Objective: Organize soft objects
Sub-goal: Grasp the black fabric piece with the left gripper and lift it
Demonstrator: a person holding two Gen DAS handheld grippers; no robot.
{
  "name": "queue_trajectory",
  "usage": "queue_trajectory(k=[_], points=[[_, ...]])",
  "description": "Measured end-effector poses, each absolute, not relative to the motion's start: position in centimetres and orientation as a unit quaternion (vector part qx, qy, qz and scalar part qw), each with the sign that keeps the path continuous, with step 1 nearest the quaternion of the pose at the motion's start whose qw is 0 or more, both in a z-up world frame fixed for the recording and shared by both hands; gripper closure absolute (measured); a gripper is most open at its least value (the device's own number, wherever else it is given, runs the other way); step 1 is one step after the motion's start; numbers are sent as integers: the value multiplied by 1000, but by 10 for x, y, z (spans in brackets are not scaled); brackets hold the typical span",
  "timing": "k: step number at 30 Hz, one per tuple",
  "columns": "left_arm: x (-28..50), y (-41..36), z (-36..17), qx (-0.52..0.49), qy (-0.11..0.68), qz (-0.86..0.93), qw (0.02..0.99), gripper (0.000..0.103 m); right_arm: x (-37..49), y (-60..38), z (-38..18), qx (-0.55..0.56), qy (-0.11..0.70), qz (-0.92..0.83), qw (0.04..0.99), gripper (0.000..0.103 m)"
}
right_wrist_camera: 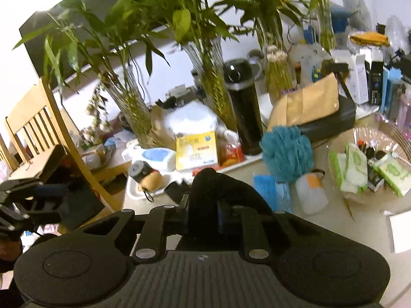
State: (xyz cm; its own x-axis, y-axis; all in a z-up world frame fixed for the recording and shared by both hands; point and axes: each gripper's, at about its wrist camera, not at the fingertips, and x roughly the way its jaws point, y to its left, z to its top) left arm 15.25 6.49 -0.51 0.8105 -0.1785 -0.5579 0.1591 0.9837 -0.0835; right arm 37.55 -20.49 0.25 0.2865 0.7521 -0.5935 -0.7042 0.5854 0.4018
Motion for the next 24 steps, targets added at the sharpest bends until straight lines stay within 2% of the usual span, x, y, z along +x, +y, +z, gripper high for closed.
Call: queue_trajectory(k=[4, 13, 17, 24], points=[[160, 63, -6, -23, 307, -94, 947, 44, 375, -209, 13, 64, 383, 459, 799, 81], [172, 61, -13, -17, 320, -103, 942, 44, 372, -215, 22, 56, 369, 440, 817, 82], [183, 68, -19, -8, 342, -110, 933, 44, 370, -227, 19, 54, 368, 426, 824, 82], [228, 90, -42, -54, 411, -126, 901, 44, 358, -247, 14, 46, 368, 397, 839, 82]])
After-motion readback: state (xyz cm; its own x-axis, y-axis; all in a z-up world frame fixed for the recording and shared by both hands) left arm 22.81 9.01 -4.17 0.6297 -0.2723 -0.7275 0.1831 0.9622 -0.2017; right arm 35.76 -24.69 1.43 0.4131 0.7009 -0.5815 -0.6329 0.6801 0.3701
